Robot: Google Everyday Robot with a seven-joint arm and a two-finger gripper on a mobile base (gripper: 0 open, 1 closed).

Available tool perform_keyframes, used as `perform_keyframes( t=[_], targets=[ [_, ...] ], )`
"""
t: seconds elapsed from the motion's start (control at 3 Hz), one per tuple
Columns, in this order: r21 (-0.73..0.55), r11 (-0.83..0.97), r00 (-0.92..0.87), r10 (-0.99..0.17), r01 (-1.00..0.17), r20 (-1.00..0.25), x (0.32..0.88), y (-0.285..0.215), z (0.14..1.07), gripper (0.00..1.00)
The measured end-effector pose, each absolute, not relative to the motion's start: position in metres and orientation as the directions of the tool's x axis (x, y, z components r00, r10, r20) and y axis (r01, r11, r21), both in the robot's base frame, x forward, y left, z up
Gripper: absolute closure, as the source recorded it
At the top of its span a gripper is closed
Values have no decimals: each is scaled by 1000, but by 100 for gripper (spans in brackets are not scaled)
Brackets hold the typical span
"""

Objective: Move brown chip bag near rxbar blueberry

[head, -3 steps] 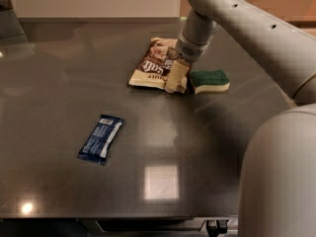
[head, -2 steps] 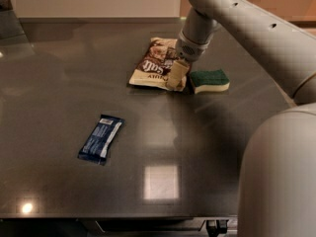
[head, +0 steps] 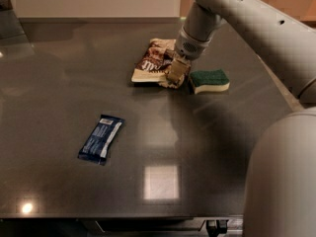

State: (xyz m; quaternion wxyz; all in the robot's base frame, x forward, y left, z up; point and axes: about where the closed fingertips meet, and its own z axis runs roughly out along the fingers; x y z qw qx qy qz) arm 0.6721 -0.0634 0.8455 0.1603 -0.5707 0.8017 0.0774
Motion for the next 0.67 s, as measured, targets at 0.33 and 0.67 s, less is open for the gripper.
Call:
perform_keyframes(
  t=[0.33,0.67],
  targets=[
    [-45,297,-258,-886,-954,-385,659,-53,859,100],
    [-37,227,-188,-879,-973,-438,636,-37,879,100]
  ],
)
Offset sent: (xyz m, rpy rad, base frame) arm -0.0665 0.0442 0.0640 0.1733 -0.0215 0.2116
